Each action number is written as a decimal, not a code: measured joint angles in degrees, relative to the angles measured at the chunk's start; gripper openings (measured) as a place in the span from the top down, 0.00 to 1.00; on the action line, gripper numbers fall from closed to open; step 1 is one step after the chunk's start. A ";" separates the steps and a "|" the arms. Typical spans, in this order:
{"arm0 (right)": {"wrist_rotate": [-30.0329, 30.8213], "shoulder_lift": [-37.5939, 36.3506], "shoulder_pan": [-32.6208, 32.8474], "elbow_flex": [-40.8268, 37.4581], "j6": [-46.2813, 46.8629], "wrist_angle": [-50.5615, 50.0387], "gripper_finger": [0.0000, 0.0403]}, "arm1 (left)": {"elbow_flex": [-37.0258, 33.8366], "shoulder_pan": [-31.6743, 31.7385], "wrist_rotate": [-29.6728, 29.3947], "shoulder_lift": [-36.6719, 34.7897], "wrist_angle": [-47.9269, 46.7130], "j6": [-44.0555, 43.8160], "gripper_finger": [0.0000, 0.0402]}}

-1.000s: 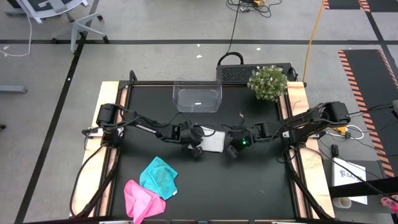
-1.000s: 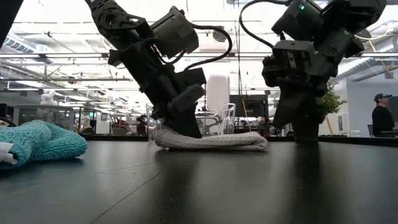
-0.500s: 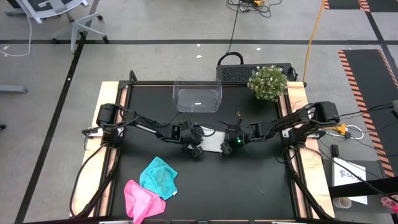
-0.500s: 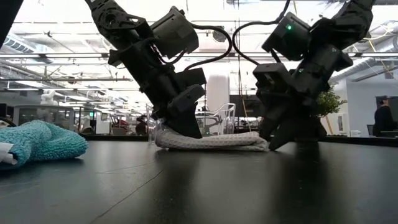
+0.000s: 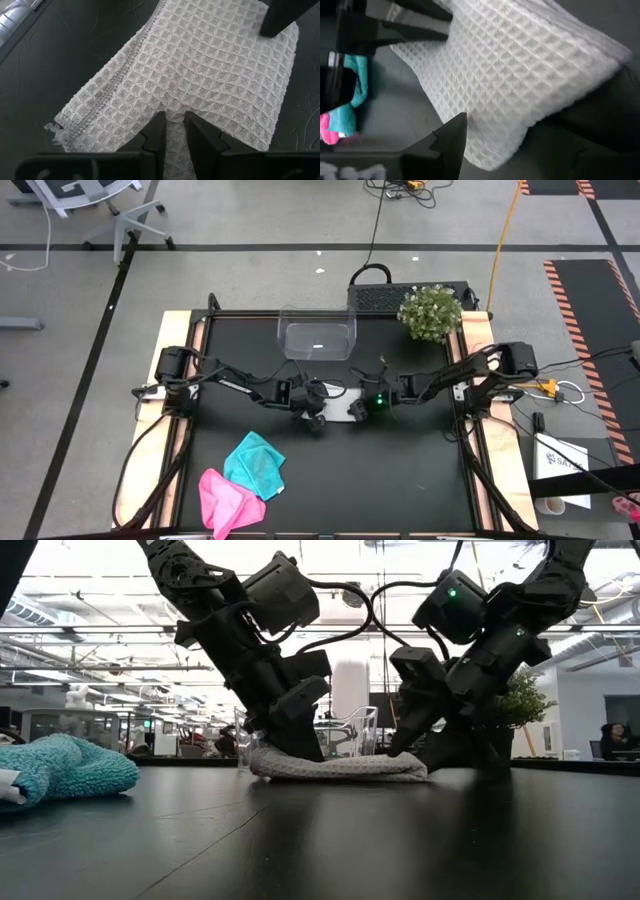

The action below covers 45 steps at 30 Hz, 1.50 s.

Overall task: Fold microfiber towels
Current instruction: Fold the white microfiber towel

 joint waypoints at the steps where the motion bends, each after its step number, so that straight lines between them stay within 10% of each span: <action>1: 0.03 0.68 -0.04 0.01 -0.10 1.10 0.53 | 0.00 0.00 0.00 0.00 0.02 0.00 0.81; 13: 0.57 6.37 -0.19 0.13 -1.96 5.45 0.96 | 0.00 0.00 0.00 0.00 0.03 -0.33 0.81; 30: -0.42 6.08 -0.17 0.00 -1.54 6.29 0.96 | -0.04 0.15 -3.75 -15.71 -19.58 -21.05 0.80; 45: -2.10 4.75 0.01 -0.04 -5.49 6.85 0.96 | -0.07 2.05 5.00 -14.76 -31.24 -40.39 0.42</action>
